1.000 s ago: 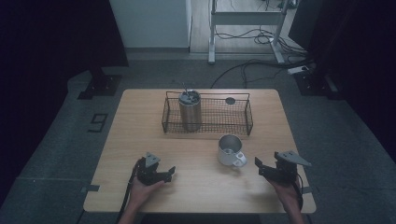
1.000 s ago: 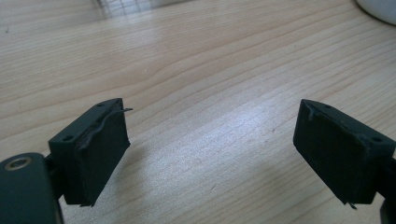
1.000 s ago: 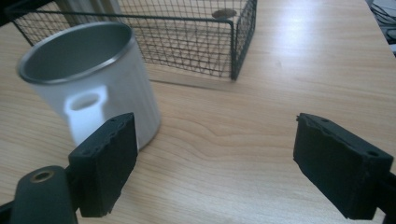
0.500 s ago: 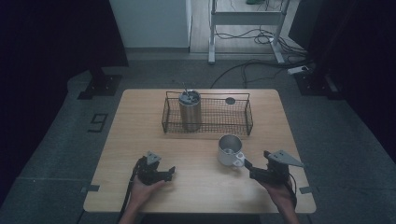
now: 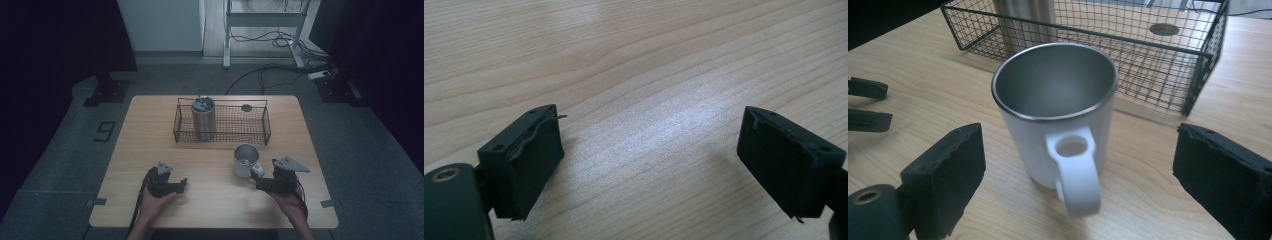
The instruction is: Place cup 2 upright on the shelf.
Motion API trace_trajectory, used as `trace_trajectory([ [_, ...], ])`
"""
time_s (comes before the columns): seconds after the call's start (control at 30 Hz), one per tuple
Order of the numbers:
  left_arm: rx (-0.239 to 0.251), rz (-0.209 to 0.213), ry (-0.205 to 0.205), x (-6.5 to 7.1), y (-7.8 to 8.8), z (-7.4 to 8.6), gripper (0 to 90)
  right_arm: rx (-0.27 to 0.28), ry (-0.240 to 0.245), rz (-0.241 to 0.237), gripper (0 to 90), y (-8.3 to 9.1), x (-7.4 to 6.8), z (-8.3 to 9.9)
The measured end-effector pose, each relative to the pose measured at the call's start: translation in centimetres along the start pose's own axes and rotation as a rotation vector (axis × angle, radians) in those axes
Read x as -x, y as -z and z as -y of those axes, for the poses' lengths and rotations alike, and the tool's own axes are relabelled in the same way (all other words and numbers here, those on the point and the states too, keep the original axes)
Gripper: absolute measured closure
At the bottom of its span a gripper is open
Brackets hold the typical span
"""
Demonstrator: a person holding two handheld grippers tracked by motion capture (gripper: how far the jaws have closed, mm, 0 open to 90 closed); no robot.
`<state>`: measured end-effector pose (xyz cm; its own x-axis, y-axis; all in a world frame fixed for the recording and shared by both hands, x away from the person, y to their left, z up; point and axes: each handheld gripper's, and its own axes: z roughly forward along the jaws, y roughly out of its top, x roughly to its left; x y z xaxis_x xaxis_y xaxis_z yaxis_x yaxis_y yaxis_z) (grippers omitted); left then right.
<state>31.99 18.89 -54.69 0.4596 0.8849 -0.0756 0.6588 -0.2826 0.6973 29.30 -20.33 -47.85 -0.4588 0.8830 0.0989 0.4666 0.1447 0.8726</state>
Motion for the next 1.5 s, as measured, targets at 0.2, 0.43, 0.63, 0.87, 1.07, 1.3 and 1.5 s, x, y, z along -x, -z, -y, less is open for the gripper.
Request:
trace_trajectory([
  [0.2, 0.000, 0.005, 0.000, -0.1, 0.0, 0.0, 11.0, -0.013, 0.024, -0.006, 4.4, -1.0, -0.5, -0.9],
  [0.43, 0.006, -0.001, 0.011, -0.2, 0.1, 0.0, 13.6, -0.025, 0.037, -0.015, 2.2, -2.5, -0.7, -1.9],
  [0.63, 0.002, -0.011, 0.003, -0.1, 0.0, 0.0, 13.8, -0.047, 0.043, -0.017, 0.4, -3.6, -0.4, -2.2],
  [0.87, 0.000, -0.018, -0.002, 0.0, 0.0, 0.0, 14.1, -0.082, 0.062, -0.024, 0.0, -4.8, -0.4, -2.5],
  [1.07, -0.005, -0.032, -0.009, 0.2, -0.1, 0.0, 14.2, -0.118, 0.089, -0.020, 0.0, -6.1, -0.6, -2.6],
  [1.3, -0.010, -0.045, -0.022, 0.3, -0.1, -0.1, 14.1, -0.147, 0.099, -0.019, 0.0, -7.2, -0.6, -2.5],
  [1.5, -0.014, -0.053, -0.027, 0.4, -0.2, -0.1, 14.1, -0.145, 0.093, -0.018, 0.0, -7.6, -0.6, -2.3],
])
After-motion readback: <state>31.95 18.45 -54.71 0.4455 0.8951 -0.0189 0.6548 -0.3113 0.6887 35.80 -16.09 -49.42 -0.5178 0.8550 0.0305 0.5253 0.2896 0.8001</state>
